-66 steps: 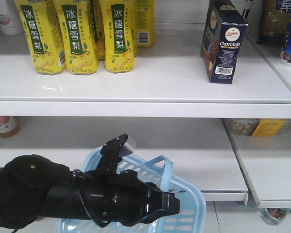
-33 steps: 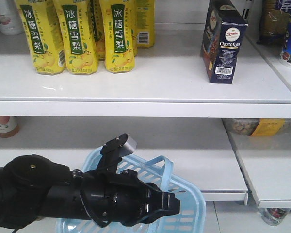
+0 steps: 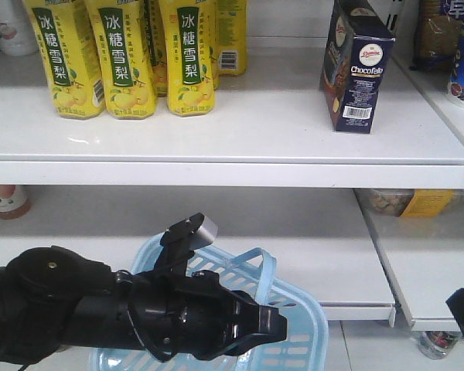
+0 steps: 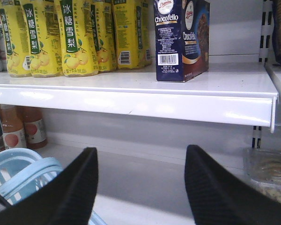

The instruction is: Left arm holds basket, right arm returns cookies

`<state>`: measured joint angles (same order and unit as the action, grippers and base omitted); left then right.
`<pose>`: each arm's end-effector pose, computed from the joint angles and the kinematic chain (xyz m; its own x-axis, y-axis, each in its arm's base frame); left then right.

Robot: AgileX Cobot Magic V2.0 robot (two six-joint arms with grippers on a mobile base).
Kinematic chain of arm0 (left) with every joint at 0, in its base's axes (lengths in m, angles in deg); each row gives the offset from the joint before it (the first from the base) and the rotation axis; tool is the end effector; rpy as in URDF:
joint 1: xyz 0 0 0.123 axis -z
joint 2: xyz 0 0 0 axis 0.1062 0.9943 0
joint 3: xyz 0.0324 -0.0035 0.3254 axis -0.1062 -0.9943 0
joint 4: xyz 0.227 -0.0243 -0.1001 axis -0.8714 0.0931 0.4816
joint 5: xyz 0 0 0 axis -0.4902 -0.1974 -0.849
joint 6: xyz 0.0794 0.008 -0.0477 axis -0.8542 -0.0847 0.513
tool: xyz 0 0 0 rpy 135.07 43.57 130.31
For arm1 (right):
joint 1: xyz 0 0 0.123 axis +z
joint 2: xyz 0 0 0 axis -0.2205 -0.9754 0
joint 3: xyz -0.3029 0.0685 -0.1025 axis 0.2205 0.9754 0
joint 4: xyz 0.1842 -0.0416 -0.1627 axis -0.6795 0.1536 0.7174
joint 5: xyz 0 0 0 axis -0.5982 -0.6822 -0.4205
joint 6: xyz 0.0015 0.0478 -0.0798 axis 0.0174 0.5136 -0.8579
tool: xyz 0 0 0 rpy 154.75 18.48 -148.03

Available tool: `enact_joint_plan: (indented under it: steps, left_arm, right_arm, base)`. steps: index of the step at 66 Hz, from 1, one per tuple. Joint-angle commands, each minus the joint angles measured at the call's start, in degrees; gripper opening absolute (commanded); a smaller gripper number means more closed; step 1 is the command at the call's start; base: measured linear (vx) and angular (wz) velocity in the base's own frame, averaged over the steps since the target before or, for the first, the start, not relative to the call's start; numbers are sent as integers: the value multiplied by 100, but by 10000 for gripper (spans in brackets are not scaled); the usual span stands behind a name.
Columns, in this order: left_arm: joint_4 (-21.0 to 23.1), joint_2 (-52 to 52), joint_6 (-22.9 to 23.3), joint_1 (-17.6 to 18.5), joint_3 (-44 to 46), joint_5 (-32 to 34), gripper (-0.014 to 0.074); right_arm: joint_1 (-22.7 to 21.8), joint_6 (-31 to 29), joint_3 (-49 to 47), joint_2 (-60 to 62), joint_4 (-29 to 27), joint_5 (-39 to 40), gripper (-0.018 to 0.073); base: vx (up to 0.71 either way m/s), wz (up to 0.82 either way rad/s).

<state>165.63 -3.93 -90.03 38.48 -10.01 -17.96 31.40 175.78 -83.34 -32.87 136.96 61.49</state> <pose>0.1780 -0.2377 0.2794 -0.9203 0.0351 -0.3897 0.3470 0.5334 -0.7714 0.0182 0.0141 0.2538 0.0440 0.0653 -0.9969 -0.3987 0.9161 0.0424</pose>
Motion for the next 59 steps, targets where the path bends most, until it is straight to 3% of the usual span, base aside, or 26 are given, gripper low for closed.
enact_joint_plan:
  steps: [1,13,59]
  left_arm:
    - [150,-210,-121,4,186,-26,-6]
    - [150,-210,-121,4,186,-26,-6]
    - [150,-210,-121,4,186,-26,-6]
  right_arm:
    - [-23,11,-150,-49,42,-215,279]
    - [-23,-8,-150,-49,59,-630,-14]
    - [-23,-8,-150,-49,59,-855,-8]
  base:
    - [0,0]
    - [0,0]
    - [0,0]
